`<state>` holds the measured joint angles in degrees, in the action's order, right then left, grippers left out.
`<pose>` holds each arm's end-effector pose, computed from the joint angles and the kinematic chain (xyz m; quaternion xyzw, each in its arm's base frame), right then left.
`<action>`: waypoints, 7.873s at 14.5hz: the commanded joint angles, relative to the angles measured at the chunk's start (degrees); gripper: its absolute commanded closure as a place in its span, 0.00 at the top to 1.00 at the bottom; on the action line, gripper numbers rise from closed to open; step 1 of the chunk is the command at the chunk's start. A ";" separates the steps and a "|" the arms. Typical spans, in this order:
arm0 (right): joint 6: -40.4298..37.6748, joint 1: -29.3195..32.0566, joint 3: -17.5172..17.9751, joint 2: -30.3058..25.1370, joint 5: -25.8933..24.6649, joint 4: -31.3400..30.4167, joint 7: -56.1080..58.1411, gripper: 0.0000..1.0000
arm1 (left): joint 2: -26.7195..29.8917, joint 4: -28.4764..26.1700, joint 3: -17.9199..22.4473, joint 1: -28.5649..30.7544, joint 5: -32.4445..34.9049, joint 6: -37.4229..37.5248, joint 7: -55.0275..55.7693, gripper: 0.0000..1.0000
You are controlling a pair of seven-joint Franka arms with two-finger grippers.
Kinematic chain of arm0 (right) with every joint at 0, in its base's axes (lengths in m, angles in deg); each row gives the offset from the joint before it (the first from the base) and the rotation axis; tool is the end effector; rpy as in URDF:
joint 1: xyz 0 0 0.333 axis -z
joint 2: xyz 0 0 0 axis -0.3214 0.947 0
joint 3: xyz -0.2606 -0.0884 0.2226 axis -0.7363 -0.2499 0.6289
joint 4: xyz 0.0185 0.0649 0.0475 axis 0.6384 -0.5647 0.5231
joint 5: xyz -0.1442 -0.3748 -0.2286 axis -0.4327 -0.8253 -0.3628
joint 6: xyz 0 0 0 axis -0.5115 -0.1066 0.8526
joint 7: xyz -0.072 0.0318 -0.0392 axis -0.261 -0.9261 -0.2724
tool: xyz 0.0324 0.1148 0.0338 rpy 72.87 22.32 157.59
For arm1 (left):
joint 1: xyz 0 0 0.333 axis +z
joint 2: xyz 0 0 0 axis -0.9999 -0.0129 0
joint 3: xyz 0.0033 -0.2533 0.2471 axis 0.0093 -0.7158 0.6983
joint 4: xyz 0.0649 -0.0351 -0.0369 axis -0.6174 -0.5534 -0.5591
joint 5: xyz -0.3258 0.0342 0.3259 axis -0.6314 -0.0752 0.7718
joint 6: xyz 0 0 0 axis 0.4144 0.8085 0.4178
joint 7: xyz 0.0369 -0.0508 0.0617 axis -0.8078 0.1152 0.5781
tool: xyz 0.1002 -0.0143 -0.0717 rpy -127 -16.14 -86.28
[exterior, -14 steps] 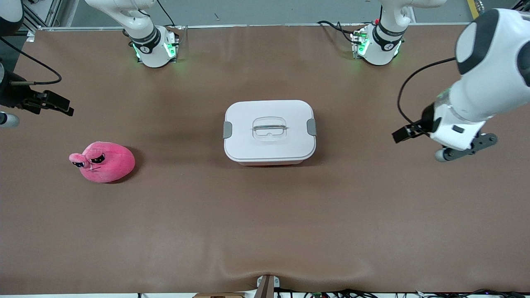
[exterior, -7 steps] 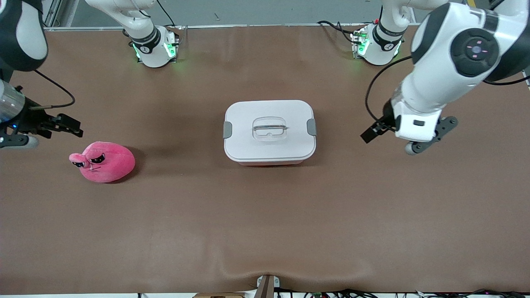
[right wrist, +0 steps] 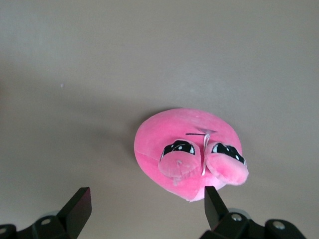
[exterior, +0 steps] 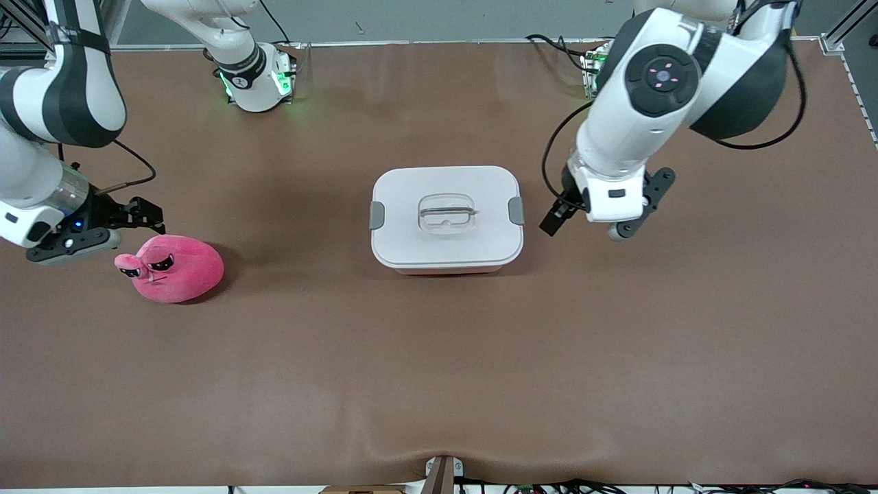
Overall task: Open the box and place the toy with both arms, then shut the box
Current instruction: 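Reach the left gripper to the lid handle while the right gripper reaches the toy, then grasp the lid handle with the left gripper while the right gripper grasps the toy, then lift the lid off with the left gripper while the right gripper lifts the toy, then drop the pink toy into the box with the right gripper, then move the lid over the box with the left gripper while the right gripper retracts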
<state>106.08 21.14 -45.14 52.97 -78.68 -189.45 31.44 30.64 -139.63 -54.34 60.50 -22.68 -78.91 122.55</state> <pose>0.6184 -0.0556 0.4145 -0.9827 -0.1853 -0.0018 0.0063 0.6078 -0.3765 0.5221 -0.8983 -0.4378 0.0362 0.0087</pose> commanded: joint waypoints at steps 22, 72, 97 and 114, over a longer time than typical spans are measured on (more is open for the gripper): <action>7.93 2.00 0.49 9.40 -3.52 -0.98 9.67 1.00 | -16.39 1.37 0.53 -18.53 5.37 -15.30 55.33 0.88; -19.14 -36.31 1.36 10.72 -20.75 28.81 44.93 0.00 | 3.19 -12.49 0.53 -1.57 1.42 -7.91 35.74 0.00; -27.84 -57.24 1.36 20.39 -25.76 33.92 35.07 0.00 | 12.70 -26.14 0.44 20.32 -0.43 -9.67 9.19 0.00; -44.37 -52.33 -1.62 18.46 -17.76 50.27 27.25 1.00 | 12.53 -26.22 0.35 19.80 -0.43 -9.41 7.78 0.00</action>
<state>62.22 -35.53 -46.82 71.30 -97.78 -139.29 60.61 41.17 -164.51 -53.67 80.29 -22.01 -88.06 131.41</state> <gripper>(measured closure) 0.000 0.930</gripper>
